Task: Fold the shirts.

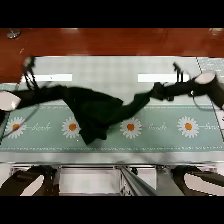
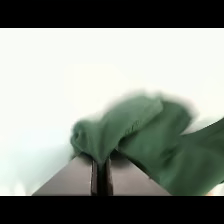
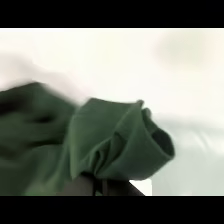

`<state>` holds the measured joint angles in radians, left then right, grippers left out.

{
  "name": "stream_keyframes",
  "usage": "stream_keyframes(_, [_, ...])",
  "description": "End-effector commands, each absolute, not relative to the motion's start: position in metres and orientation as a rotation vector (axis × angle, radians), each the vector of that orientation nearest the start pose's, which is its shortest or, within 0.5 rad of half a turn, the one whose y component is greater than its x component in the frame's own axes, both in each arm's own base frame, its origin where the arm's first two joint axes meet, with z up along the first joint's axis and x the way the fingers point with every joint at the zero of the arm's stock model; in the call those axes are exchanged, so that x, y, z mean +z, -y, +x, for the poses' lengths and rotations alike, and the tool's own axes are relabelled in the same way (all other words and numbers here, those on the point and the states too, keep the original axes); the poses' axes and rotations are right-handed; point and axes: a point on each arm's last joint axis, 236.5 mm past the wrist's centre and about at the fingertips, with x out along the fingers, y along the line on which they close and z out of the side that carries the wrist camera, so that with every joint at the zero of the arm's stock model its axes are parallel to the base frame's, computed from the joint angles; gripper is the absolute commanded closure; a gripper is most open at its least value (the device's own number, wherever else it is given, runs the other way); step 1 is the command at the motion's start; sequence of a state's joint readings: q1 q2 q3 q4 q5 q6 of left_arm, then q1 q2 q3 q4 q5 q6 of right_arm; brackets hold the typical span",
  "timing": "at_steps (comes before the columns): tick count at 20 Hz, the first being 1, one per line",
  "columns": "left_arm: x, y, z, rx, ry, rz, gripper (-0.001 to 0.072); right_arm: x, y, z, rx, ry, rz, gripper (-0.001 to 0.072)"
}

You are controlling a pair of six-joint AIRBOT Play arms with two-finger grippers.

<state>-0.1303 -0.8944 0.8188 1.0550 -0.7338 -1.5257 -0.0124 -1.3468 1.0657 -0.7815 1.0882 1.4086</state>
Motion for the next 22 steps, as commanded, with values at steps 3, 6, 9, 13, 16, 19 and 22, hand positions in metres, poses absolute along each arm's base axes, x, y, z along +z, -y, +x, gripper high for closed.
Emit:
stream_keyframes(3, [0.349, 0.077, 0.394, -0.300, -0.245, -0.364, 0.0680, 0.267, -0.133, 0.451, 0.516, -0.750, 0.346, 0.0683])
stream_keyframes(6, [0.459, 0.060, 0.356, -0.294, -0.021, -0.256, 0.0680, 0.390, -0.130, 0.413, 0.550, -0.486, 0.211, 0.0683])
stream_keyframes(9, [0.523, 0.046, 0.304, -0.248, 0.105, -0.137, 0.0680, 0.446, -0.121, 0.345, 0.526, -0.334, 0.106, 0.0683])
stream_keyframes(13, [0.565, 0.034, 0.228, -0.147, 0.231, -0.025, 0.0681, 0.464, -0.103, 0.251, 0.458, -0.262, -0.001, 0.0683])
stream_keyframes(16, [0.567, 0.031, 0.176, -0.089, 0.254, 0.040, 0.0680, 0.463, -0.089, 0.197, 0.395, -0.247, -0.038, 0.0683])
stream_keyframes(19, [0.529, 0.031, 0.158, -0.071, 0.108, 0.075, 0.0680, 0.449, -0.089, 0.162, 0.399, -0.297, -0.046, 0.0682])
stream_keyframes(22, [0.455, 0.039, 0.177, -0.130, -0.162, 0.052, 0.0680, 0.419, -0.091, 0.154, 0.413, -0.423, -0.029, 0.0683])
